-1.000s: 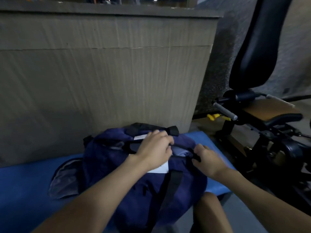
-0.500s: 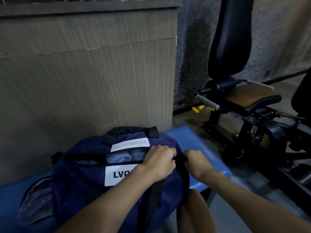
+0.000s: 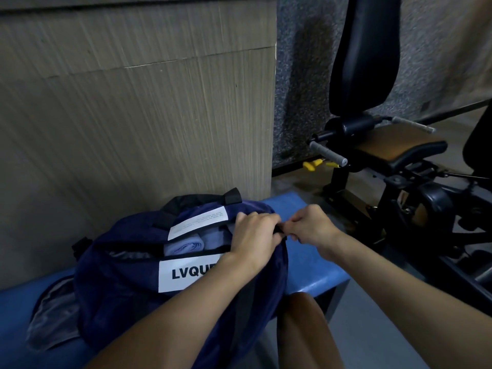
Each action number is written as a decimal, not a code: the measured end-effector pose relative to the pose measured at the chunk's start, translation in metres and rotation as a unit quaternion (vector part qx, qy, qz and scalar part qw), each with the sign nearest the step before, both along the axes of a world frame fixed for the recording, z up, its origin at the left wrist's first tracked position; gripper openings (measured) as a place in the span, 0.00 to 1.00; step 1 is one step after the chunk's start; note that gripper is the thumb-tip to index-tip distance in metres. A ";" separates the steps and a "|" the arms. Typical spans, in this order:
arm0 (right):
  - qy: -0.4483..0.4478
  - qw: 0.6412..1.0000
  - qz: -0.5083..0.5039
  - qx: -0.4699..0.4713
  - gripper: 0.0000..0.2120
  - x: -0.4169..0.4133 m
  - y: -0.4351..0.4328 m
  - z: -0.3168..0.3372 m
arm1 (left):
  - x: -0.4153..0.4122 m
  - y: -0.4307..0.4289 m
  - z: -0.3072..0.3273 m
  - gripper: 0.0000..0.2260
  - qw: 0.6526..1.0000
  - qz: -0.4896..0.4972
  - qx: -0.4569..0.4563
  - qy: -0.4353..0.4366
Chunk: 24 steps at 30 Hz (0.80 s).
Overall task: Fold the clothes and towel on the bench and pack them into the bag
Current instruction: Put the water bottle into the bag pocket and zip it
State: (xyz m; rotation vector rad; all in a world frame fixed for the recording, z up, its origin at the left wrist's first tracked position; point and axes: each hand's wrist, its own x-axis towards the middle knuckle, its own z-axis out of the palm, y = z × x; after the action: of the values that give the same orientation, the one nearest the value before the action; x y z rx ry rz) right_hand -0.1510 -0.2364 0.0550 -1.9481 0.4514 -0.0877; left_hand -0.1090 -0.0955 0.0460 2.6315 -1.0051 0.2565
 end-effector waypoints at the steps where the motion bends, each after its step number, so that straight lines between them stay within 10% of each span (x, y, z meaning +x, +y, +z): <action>1: -0.002 1.000 0.020 0.021 0.11 -0.002 0.001 0.001 | 0.002 0.001 0.000 0.04 1.000 0.004 -0.015 0.012; 24: -0.074 0.947 0.026 -0.313 0.09 0.016 0.010 -0.045 | 0.010 0.033 0.024 0.09 0.961 0.204 -0.136 0.124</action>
State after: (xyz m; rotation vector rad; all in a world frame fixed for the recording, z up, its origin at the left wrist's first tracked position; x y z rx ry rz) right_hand -0.1349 -0.2265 0.0098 -2.5514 0.2874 -0.3803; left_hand -0.0990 -0.0625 0.0698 2.5075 -0.3147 0.1367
